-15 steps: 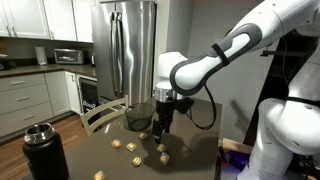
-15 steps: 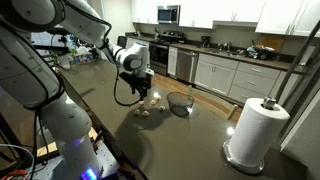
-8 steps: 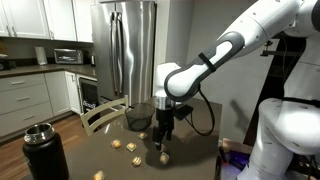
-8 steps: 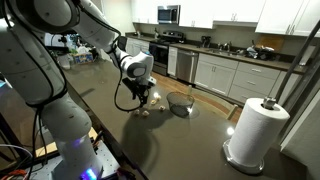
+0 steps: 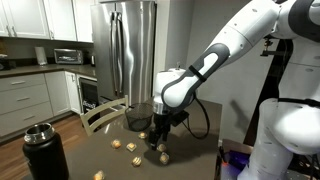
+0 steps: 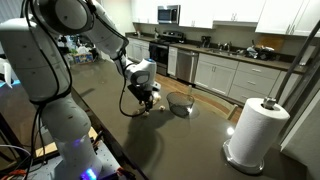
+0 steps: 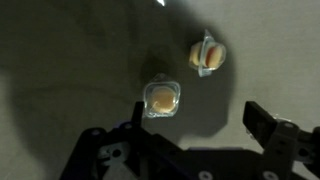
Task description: Put a small packet inside the basket
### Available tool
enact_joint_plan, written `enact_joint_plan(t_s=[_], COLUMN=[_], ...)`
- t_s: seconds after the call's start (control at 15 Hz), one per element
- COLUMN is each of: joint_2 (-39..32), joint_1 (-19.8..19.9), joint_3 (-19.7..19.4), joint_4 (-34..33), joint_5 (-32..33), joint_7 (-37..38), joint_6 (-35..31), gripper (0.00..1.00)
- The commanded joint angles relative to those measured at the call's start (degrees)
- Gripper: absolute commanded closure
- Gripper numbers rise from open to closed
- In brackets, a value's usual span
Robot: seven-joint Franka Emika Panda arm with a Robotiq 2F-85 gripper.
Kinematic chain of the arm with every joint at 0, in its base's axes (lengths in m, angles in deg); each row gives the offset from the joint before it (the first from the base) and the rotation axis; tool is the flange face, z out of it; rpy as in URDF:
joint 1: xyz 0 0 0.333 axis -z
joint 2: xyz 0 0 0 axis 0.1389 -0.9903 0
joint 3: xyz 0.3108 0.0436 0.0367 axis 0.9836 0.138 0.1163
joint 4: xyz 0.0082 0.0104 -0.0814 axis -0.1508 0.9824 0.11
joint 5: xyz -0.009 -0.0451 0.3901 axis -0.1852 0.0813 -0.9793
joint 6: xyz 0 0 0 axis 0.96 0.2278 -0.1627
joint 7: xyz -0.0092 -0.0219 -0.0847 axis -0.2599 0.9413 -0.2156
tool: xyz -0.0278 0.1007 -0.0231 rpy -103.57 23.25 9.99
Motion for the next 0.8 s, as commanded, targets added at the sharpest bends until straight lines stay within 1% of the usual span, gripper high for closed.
enact_joint_plan(t_s=[0.0, 0.13, 0.27, 0.53, 0.73], joint_2=[-1.9, -2.4, -2.9, -3.6, -4.4], joint_1=[1.6, 2.0, 2.3, 2.4, 2.4], joint_3=[-0.6, -1.0, -1.2, -1.3, -1.3], joint_4=[0.0, -0.1, -0.3, -0.9, -1.3], joint_5=[4.8, 6.5, 6.9, 5.4, 5.4], joint_7=[2.7, 3.3, 3.0, 2.1, 2.0], joint_6=[-3.2, -3.7, -4.1, -3.4, -3.1], gripper=[0.0, 0.0, 0.0, 0.0, 0.0])
